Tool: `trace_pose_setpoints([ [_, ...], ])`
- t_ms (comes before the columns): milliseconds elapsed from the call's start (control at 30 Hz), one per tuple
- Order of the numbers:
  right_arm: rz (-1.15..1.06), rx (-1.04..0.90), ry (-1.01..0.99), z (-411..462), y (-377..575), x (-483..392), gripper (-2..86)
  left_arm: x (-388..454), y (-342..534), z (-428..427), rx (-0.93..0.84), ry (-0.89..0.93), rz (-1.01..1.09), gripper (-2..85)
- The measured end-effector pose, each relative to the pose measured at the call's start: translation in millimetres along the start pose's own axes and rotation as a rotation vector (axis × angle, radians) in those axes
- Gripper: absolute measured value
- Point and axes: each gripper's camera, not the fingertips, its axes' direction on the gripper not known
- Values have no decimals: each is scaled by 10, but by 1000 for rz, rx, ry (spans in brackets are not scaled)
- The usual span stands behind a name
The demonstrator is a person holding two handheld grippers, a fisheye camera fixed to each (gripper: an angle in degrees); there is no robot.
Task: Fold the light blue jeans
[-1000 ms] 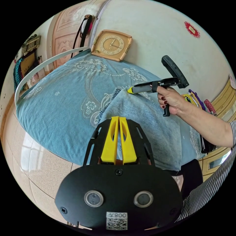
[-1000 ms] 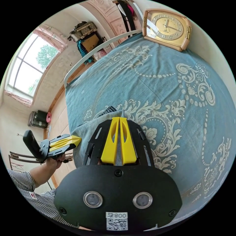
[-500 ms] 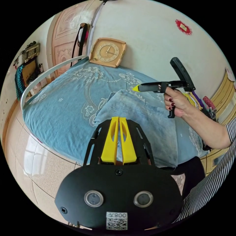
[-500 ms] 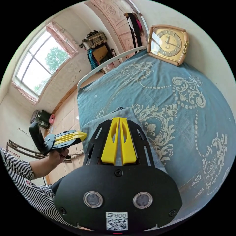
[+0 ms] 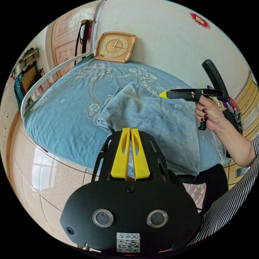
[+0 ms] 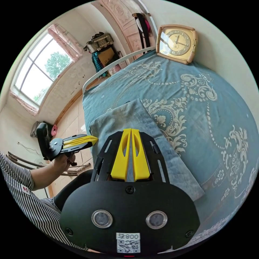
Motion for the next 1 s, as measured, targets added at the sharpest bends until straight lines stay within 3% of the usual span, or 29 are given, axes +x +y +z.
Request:
trace_pose_setpoints([
  [133,135,51,12,-382,610,418,1,-11,-41,66,-11,60,-60,1],
  [233,217,85,108,-614,1063,684,1,113,-76,-7,34,10,-7,1],
  [300,280,60,161,-573,1281,887,1,172,-116,107,-39,0,16,1],
  [500,344,-71,118,-44,1603,1317,0,123,-228,197,-56,86,-76,1],
  [667,406,42,91,-432,2035,1380,0,266,-253,41,-20,146,-35,2],
  [800,454,99,54,-594,2502,1438,0,482,-206,98,-85,281,2,2],
  [1000,555,-57,36,-72,2848,1885,0,801,-278,340,-236,352,62,4],
])
